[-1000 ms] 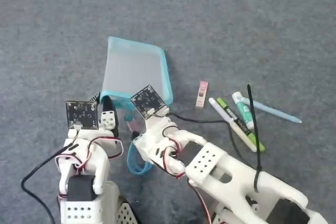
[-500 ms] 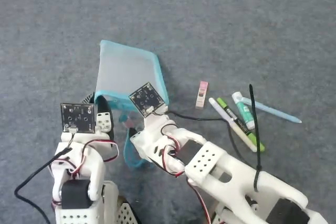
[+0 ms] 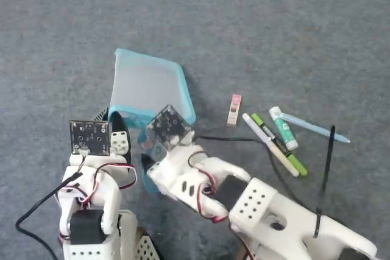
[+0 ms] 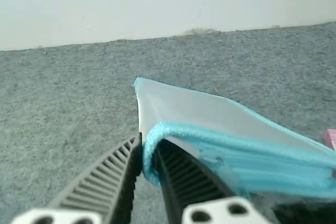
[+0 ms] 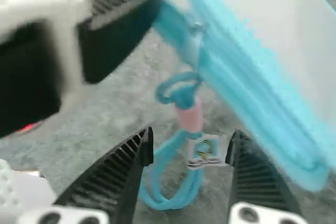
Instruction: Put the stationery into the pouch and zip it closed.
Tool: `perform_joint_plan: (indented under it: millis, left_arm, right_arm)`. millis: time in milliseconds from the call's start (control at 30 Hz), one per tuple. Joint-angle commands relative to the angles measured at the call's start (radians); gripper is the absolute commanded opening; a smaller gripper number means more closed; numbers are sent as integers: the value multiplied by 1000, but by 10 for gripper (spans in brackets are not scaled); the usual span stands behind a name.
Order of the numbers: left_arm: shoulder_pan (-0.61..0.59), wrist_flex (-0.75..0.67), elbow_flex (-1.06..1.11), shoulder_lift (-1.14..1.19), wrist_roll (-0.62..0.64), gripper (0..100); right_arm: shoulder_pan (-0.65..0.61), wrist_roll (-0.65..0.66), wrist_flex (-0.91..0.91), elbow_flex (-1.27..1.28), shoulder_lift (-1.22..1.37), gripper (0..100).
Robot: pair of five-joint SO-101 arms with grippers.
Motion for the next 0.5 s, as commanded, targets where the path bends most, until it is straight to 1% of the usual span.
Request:
perform_joint_plan:
  millis: [0, 100, 167, 267, 367, 467]
  left_arm:
    - [0, -11, -54, -3, -8, 11]
    - [-3, -14, -61, -3, -9, 11]
    - [-3, -12, -67, -3, -23, 11]
    - [-3, -12, -65, -3, -29, 11]
    - [-3, -9, -65, -3, -35, 11]
    - [6, 5, -65, -3, -35, 11]
  right_arm:
    - [4, 63, -156, 32, -51, 225]
    - [35, 112, -269, 55, -21, 169]
    - [41, 129, -291, 57, 12, 112]
    - [42, 157, -340, 54, 58, 58]
    - [59, 215, -377, 52, 94, 60]
    - [93, 239, -420, 49, 137, 59]
